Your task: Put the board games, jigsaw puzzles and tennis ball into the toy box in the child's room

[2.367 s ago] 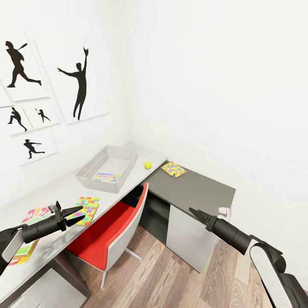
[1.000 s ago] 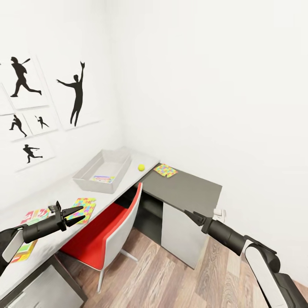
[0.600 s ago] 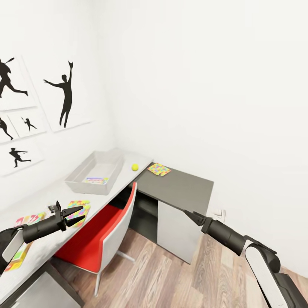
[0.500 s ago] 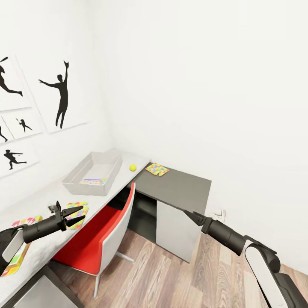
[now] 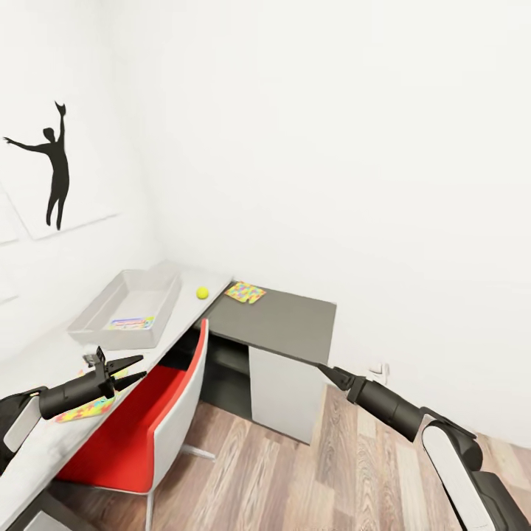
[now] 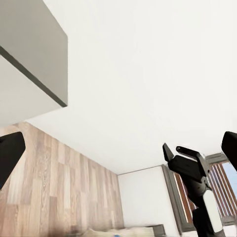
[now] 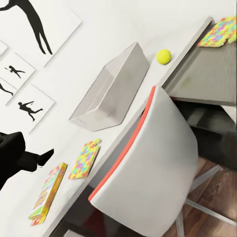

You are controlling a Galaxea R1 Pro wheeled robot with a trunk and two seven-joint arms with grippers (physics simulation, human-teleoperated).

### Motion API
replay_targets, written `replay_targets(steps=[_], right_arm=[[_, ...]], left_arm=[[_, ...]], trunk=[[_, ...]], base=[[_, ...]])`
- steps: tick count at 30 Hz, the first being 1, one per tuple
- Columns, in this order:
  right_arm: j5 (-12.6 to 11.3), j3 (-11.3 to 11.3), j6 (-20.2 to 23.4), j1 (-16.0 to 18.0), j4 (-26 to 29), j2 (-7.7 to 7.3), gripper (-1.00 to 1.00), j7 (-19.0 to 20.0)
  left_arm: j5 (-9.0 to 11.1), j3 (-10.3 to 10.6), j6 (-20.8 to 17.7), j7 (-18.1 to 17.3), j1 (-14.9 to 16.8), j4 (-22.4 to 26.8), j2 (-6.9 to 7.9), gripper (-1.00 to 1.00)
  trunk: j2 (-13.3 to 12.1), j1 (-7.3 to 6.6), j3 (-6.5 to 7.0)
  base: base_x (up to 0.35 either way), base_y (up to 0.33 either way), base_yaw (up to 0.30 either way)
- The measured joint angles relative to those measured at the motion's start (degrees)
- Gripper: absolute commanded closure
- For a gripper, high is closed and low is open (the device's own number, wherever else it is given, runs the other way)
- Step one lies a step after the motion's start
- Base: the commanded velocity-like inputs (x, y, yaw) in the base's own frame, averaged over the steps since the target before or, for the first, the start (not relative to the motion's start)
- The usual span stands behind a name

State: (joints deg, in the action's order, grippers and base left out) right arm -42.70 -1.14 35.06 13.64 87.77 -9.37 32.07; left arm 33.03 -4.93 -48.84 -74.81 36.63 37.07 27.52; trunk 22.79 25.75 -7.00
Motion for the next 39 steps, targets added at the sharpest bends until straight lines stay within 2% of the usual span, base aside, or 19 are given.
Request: replay_targets(steps=[12, 34, 39], right_arm=[[0.0, 0.0, 0.0, 0.0, -0.3, -0.02, -1.0, 0.0], [-0.2, -0.3, 0.1, 0.0, -0.7, -0.04, -1.0, 0.1], [-0.2, -0.3, 0.1, 0.0, -0.8, -0.04, -1.0, 0.1]], left_arm=[[0.0, 0.2, 0.0, 0.0, 0.0, 0.0, -0.11, -1.0], [0.0, 0.5, 0.0, 0.1, 0.0, 0.1, -0.35, -1.0], [0.1, 0.5, 1.6, 0.0, 0.0, 0.1, -0.38, -1.0]], trunk=[[0.0, 0.01, 0.0], [0.0, 0.0, 0.0], [0.0, 0.0, 0.0]], base=[[-0.017, 0.001, -0.285], [-0.131, 0.0, -0.285], [-0.009, 0.0, -0.285]])
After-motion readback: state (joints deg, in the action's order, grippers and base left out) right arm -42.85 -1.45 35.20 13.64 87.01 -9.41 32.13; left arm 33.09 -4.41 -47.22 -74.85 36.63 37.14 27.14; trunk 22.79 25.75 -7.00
